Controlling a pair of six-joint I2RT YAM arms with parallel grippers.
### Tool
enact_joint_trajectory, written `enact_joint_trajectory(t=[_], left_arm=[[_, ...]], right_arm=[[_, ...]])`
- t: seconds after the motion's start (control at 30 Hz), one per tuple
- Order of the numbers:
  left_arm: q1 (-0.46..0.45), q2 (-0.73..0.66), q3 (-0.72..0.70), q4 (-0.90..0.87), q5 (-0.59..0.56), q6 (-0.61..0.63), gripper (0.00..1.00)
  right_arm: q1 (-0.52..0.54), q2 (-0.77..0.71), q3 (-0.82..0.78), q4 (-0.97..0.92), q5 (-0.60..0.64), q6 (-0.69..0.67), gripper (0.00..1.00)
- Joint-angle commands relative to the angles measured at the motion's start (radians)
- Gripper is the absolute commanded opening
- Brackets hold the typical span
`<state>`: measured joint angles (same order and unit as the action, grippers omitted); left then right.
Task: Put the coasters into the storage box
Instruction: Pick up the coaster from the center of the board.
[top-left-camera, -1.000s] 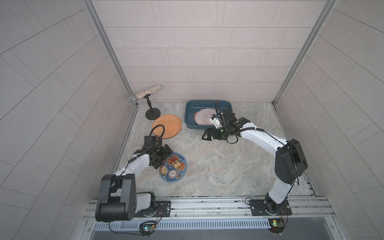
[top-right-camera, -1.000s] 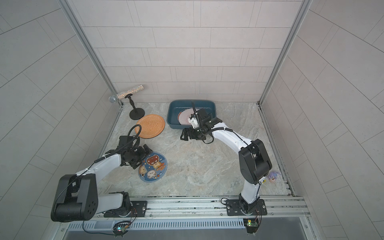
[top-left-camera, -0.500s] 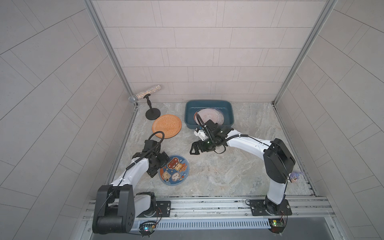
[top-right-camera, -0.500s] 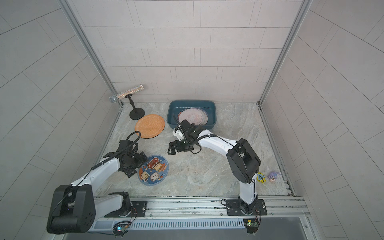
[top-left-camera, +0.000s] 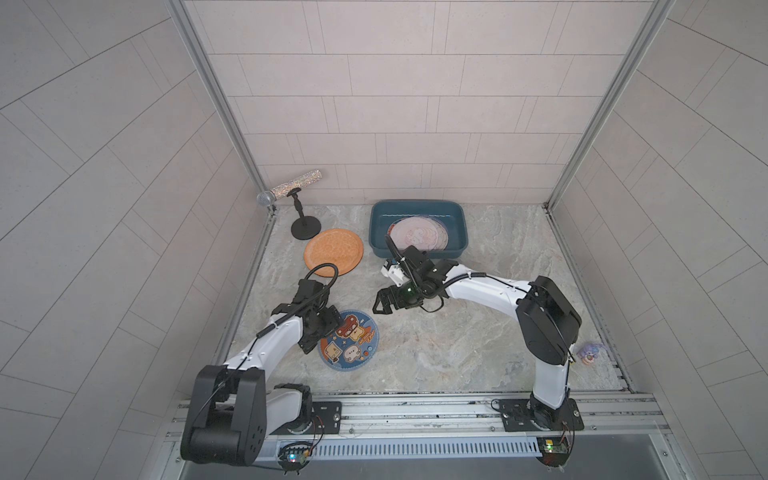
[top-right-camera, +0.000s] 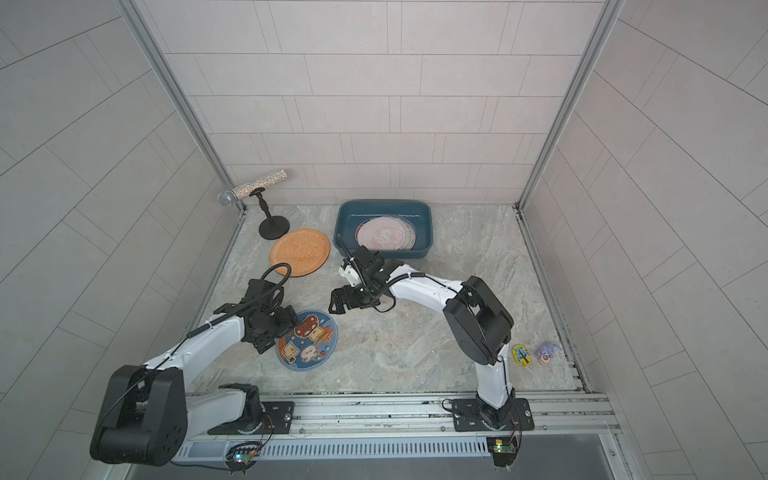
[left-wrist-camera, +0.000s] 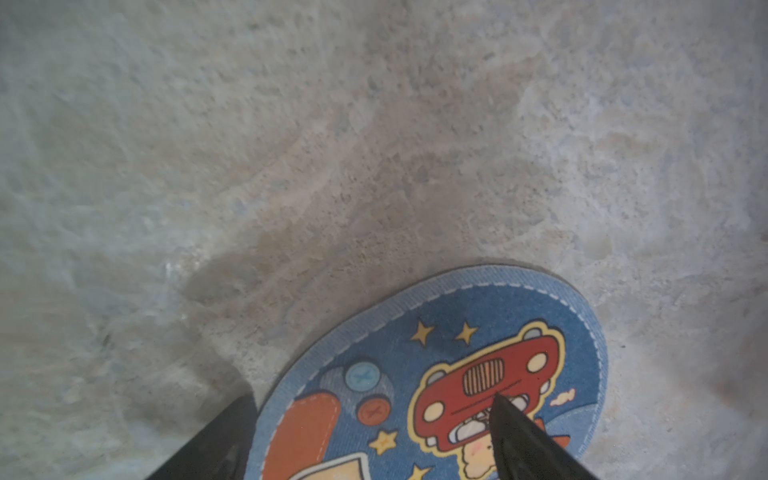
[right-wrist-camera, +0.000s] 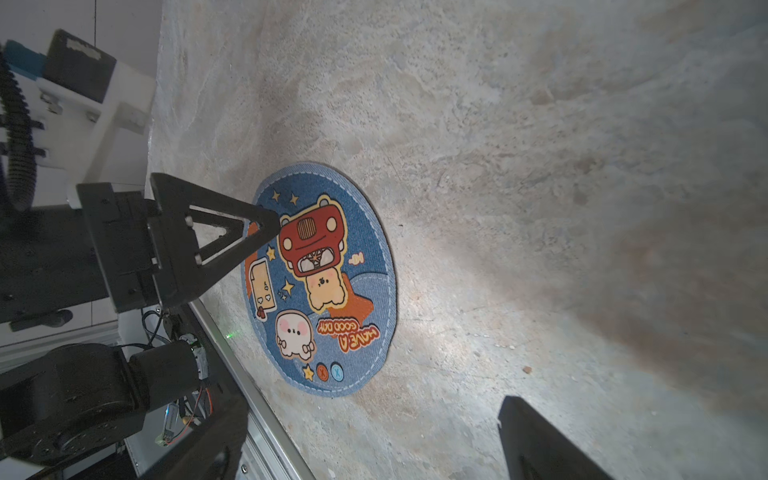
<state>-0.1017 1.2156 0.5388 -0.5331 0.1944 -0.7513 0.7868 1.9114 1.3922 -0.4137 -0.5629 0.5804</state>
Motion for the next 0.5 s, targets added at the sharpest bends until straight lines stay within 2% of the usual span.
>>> enact_joint_trajectory(t=[0.0,0.13,0.47], left_arm=[[-0.028,0.061,-0.076,-0.037,0.093,-0.014,0.92],[-0.038,0.067,-0.079,-0.023,0.112,-0.014,0.91],[-0.062,0.077,-0.078,-0.009,0.142,-0.011,0.9]], right_arm=[[0.023,0.036,-0.021,0.036,0.017,0.046,0.92],[0.037,0.062,-0.024,0.038,0.04,0.064,0.82],[0.061,0.096,-0.03,0.02,0.102,0.091,0.71]])
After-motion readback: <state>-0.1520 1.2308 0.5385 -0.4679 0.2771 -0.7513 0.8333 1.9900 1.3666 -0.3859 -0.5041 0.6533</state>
